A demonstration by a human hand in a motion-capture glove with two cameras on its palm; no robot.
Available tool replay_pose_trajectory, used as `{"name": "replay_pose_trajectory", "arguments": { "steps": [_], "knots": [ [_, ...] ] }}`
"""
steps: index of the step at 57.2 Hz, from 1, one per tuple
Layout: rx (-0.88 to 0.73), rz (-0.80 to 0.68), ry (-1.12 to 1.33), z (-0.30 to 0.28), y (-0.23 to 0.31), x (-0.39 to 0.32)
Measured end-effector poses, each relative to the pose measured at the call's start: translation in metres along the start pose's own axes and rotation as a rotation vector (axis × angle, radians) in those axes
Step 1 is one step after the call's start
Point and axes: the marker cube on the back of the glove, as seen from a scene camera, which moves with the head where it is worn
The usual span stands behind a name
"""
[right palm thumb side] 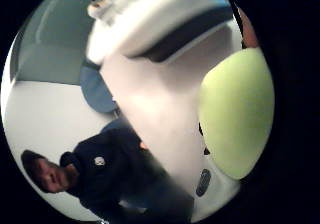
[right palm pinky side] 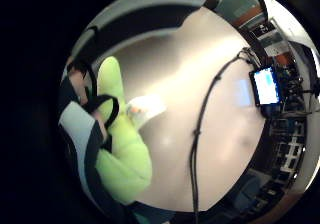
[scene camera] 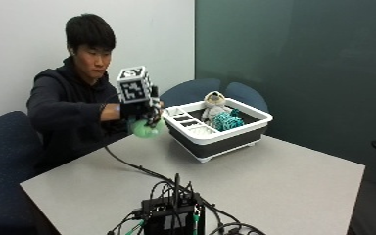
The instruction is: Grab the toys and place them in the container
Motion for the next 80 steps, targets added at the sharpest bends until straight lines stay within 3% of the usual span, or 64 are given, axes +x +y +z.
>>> {"name": "replay_pose_trajectory", "arguments": {
  "steps": [4,10,16,21,31,36,55,80],
  "knots": [
    [0.128,-0.253,0.265,-0.042,-0.019,0.011],
    [0.283,0.048,-0.196,-0.108,-0.066,-0.032],
    [0.388,0.114,-0.303,-0.137,-0.117,-0.048],
    [0.338,0.124,-0.375,-0.131,-0.149,-0.063],
    [0.024,0.099,-0.386,-0.089,-0.173,-0.075],
    [-0.008,0.118,-0.401,-0.090,-0.166,-0.061],
    [0.170,0.262,-0.408,-0.136,-0.077,0.038],
    [0.142,0.322,-0.478,-0.079,0.040,0.105]
  ]
}}
